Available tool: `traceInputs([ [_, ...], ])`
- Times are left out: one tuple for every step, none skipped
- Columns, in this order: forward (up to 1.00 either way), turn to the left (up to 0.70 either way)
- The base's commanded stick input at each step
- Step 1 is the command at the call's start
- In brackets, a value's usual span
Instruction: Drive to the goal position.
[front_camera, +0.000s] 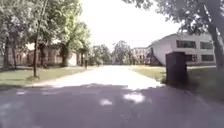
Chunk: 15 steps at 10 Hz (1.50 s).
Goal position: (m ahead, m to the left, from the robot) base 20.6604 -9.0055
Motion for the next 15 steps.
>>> traceInputs([
  [0.70,-0.35],
  [0.70,-0.24],
  [0.70,-0.10],
  [0.70,0.00],
  [0.70,0.00],
  [0.70,0.00],
  [0.70,0.00],
  [0.70,0.00],
  [0.70,0.00],
  [0.70,0.00],
  [0.70,0.00],
  [0.70,0.00],
  [0.70,0.00],
  [0.70,0.00],
  [0.70,0.00],
])
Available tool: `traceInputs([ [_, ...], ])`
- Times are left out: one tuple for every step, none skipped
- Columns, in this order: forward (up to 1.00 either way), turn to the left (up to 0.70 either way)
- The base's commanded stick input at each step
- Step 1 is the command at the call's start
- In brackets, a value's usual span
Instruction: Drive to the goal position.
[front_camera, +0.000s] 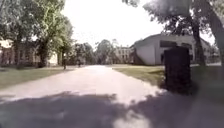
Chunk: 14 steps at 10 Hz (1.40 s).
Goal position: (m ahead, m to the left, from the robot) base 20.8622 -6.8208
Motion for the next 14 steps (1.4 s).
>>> traceInputs([
  [0.70,0.00],
  [0.70,0.00],
  [0.70,0.00],
  [0.70,0.00],
  [0.70,0.00],
  [0.70,0.00],
  [0.70,0.00],
  [0.70,0.00],
  [0.70,0.00],
  [0.70,0.00],
  [0.70,0.00],
  [0.70,0.00],
  [0.70,0.00],
  [0.70,0.00],
])
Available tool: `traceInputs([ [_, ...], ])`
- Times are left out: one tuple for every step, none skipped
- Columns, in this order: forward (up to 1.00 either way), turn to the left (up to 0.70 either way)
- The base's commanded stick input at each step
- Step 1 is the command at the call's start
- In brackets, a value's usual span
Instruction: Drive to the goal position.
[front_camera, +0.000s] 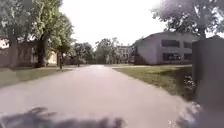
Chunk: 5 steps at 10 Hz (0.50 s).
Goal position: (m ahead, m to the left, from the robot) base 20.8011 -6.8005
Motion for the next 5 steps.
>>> traceInputs([
  [0.70,0.00],
  [0.70,0.00],
  [0.70,0.00],
  [0.70,0.00],
  [0.70,0.00],
])
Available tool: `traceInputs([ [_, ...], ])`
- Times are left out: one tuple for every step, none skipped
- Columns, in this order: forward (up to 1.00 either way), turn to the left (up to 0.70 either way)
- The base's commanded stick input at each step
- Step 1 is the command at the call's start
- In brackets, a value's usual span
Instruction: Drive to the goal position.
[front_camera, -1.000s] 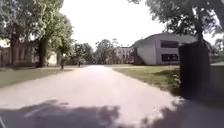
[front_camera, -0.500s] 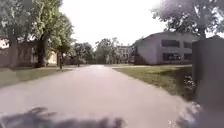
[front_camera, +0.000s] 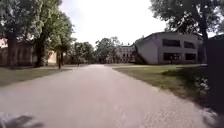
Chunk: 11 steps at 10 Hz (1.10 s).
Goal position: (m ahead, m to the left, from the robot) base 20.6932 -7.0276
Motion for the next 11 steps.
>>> traceInputs([
  [0.70,0.00],
  [0.70,0.00],
  [0.70,0.05],
  [0.70,0.21],
  [0.70,0.32],
  [0.70,0.18],
  [0.70,0.00],
  [0.70,0.00],
  [0.70,0.00],
  [0.70,0.00],
  [0.70,0.00],
])
